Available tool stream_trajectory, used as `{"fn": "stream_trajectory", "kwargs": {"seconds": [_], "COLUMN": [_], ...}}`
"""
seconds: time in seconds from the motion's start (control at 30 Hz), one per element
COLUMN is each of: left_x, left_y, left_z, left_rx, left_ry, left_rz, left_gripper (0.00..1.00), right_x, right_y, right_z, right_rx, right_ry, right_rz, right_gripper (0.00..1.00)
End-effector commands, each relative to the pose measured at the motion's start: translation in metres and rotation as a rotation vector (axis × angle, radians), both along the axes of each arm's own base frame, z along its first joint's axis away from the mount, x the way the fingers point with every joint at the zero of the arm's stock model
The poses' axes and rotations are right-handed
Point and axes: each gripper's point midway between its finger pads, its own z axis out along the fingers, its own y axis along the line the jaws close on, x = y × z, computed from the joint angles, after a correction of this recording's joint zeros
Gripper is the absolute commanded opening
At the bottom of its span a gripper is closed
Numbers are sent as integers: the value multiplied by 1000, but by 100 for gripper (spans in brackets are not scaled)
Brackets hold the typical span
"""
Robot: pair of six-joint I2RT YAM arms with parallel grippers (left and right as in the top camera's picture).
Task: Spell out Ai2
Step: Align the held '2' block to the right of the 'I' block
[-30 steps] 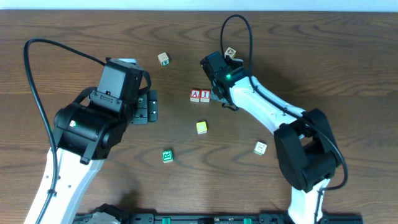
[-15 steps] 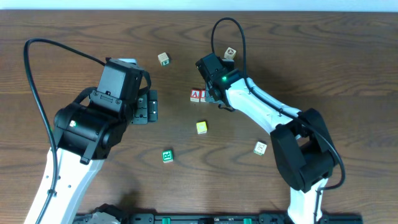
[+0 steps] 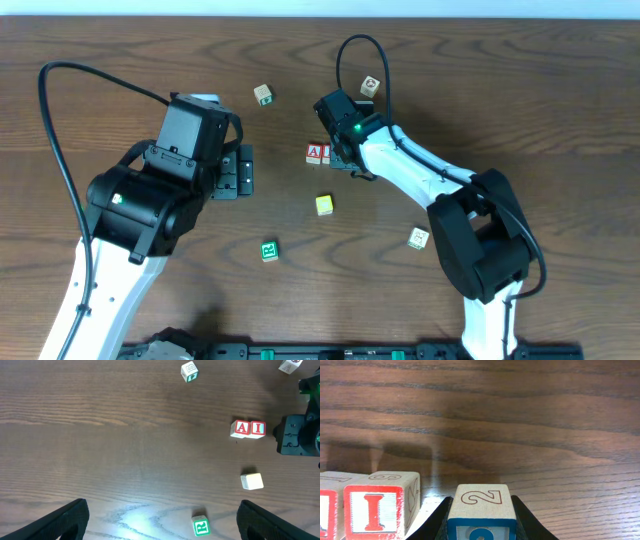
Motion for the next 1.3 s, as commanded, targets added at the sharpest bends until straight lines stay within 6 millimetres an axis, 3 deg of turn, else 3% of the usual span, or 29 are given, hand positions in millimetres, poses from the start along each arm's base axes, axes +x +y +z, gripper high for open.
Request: {"fn": "stream_trajectory", "kwargs": {"seconds": [0.0, 0.23, 0.4, 0.87, 1.27], "left_x": [0, 0, 0, 0, 0], "left_y": [3, 3, 3, 3, 3], "left_z": [3, 3, 3, 3, 3], "left_rx": [10, 10, 10, 10, 10], "left_ry": [-9, -9, -9, -9, -9], "left_rz": [9, 9, 9, 9, 9], "left_gripper": [95, 95, 96, 95, 95], "right_x": [-3, -6, -7, -6, 4], "right_y": [7, 5, 5, 6, 4], "right_z": [-8, -11, -12, -12, -4], "right_rx": [13, 16, 19, 21, 12], "right_ry": [26, 33, 36, 32, -20], "right_rz": [23, 6, 7, 7, -5], "right_gripper": [23, 23, 31, 36, 38]}}
